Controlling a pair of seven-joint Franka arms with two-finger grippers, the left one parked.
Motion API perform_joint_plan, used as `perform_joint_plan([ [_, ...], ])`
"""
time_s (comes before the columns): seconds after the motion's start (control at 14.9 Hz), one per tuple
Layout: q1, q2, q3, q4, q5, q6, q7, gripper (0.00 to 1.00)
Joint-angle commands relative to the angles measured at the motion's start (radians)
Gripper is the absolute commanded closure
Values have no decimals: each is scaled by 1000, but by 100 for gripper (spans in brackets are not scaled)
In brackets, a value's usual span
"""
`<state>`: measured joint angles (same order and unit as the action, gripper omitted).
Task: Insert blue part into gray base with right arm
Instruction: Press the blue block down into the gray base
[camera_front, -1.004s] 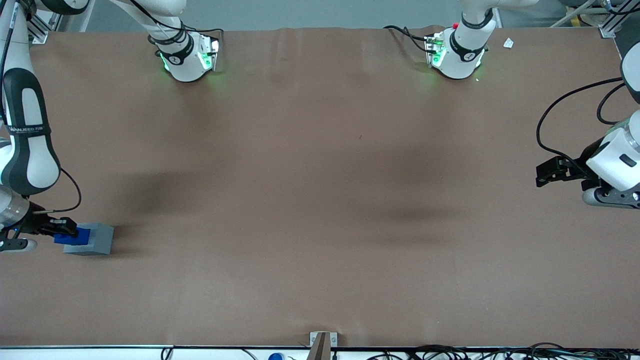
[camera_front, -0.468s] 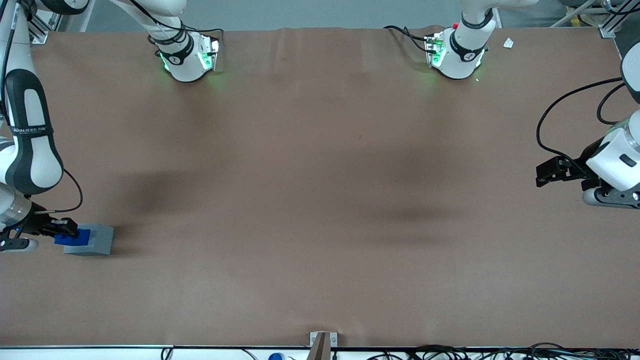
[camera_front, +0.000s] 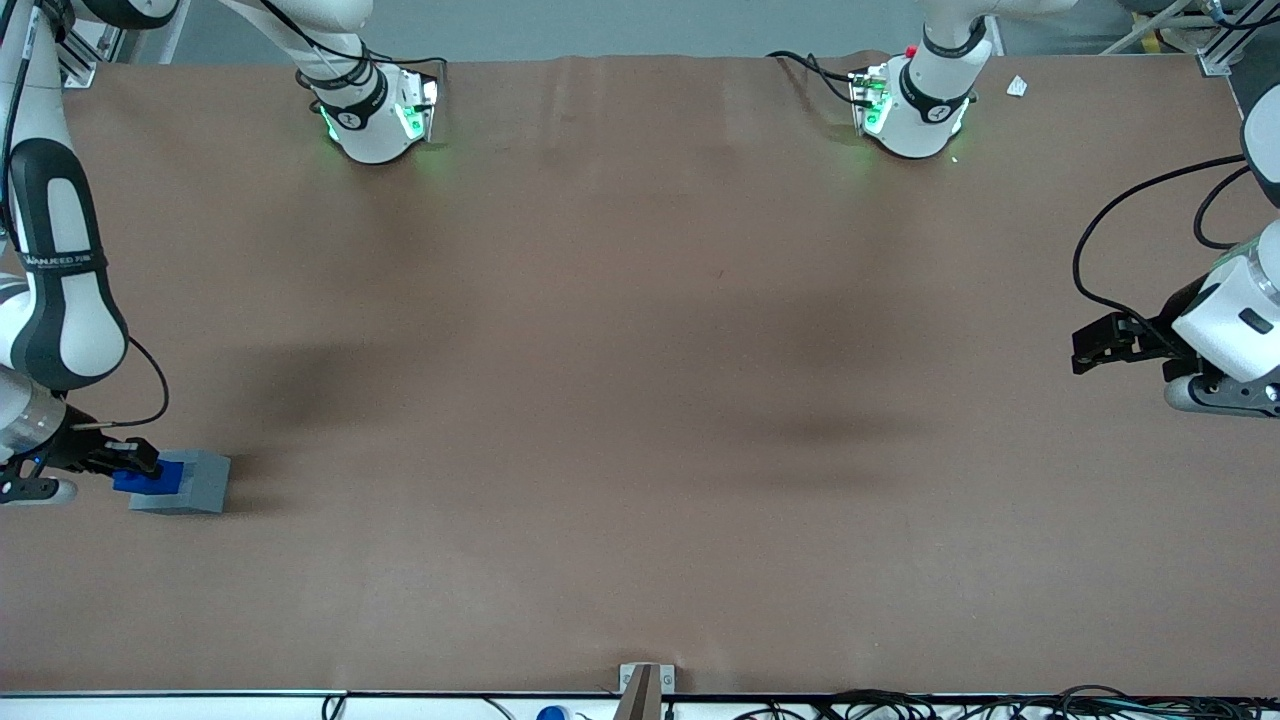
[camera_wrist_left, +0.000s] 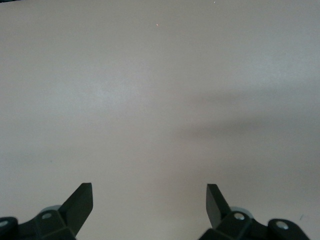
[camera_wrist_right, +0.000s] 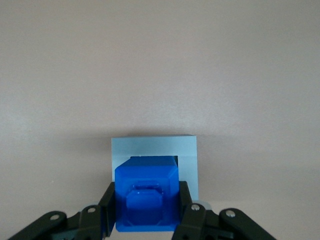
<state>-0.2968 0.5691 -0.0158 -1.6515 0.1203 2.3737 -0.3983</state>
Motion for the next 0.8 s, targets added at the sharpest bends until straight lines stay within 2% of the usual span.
perform_joint_plan([
  [0.0,-18,-23,20,-44,33,24,-28,100],
  [0.74,-25,-2,19,-39,33,70,-57,100],
])
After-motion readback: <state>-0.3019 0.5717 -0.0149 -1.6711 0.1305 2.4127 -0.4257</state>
